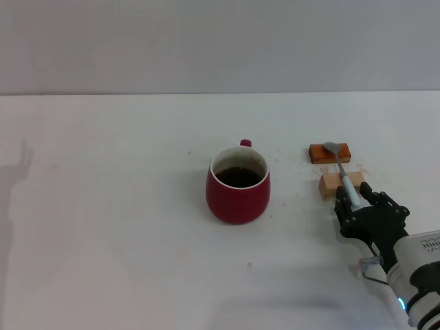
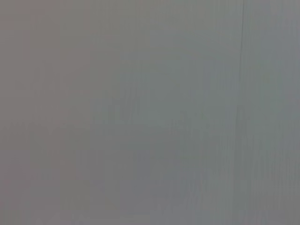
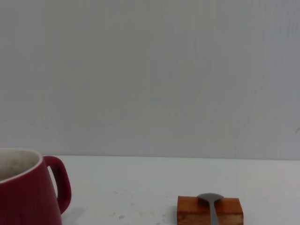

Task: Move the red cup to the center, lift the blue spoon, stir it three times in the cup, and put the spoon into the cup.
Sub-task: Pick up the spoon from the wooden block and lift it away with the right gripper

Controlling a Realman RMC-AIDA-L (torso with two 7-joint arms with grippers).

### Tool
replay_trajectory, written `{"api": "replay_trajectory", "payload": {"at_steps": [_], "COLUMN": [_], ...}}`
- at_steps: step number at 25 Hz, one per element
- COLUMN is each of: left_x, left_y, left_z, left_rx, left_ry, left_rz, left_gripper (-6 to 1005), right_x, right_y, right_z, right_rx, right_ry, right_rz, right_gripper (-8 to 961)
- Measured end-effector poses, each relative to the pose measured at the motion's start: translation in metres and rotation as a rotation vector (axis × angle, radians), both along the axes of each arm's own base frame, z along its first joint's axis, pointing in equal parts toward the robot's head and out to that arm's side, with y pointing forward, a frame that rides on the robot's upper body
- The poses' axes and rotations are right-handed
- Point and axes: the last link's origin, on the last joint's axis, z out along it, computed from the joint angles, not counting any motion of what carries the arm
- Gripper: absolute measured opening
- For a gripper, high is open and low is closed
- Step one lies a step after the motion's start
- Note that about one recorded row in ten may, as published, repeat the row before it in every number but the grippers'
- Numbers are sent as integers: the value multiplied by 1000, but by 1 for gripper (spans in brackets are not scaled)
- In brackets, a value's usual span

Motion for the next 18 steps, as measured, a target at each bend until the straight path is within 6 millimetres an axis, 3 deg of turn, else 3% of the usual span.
{"api": "replay_trajectory", "payload": {"at_steps": [10,18], "left_x": [-1,-2], "left_y": [-1,-2], "left_z": [-1,0], "left_rx": [0,0], "left_ry": [-1,0], "left_rz": [2,6], "left_gripper": [862,861], "right_x": [-2,-2], "right_y": [4,3], "right_z": [1,0], "right_rx": [1,-1], "right_ry": [-4,-5], "right_rz": [9,9], "right_gripper": [406,297]}}
